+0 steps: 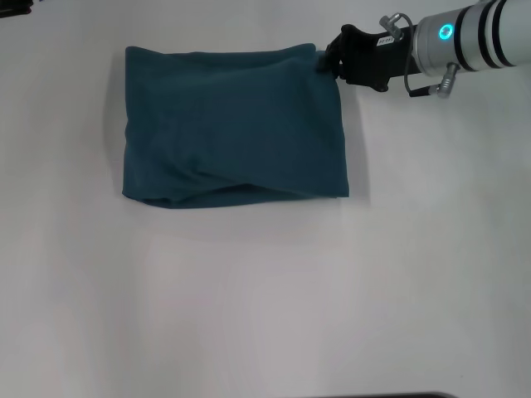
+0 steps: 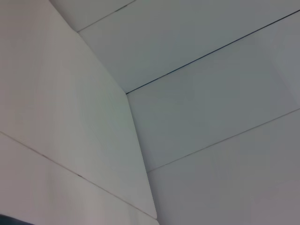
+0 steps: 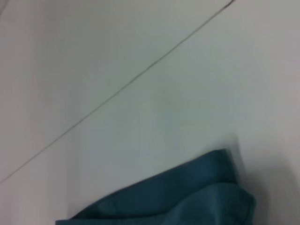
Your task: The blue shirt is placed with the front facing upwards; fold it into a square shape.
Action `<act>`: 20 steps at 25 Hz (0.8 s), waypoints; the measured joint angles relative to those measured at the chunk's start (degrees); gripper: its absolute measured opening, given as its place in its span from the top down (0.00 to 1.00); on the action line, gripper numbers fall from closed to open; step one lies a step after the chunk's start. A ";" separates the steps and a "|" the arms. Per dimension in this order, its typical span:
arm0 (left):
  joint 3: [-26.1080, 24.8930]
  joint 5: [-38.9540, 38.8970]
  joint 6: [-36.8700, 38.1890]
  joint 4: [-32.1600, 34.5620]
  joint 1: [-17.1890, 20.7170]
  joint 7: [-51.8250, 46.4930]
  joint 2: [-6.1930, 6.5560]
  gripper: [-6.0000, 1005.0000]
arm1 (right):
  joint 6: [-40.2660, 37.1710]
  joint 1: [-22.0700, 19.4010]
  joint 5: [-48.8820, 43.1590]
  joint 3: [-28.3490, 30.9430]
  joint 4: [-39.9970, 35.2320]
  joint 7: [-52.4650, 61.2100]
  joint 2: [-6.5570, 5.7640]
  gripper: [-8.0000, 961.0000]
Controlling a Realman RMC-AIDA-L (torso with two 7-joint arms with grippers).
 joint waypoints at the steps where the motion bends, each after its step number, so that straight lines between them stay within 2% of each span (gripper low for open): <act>1: 0.00 0.00 0.00 -0.02 0.00 0.00 0.00 0.10 | 0.00 0.00 -0.01 -0.26 0.00 0.05 0.00 0.67; 5: 0.00 0.00 0.00 0.00 -0.01 0.03 0.00 0.10 | -0.03 0.12 -0.04 -1.38 -0.03 0.18 0.00 0.88; 11: 0.00 -0.02 0.00 0.01 -0.01 0.09 0.01 0.10 | -1.33 0.37 -0.06 -1.91 -1.97 -0.02 0.00 0.96; 15: 0.00 -0.05 0.03 0.01 -0.01 0.09 0.02 0.10 | -2.38 0.36 -0.06 -2.17 -4.92 -0.10 -0.18 0.97; 20: 0.00 -0.08 0.15 0.01 -0.01 0.08 -0.03 0.10 | -0.47 0.79 -0.11 -3.28 -5.08 -2.26 -0.06 0.97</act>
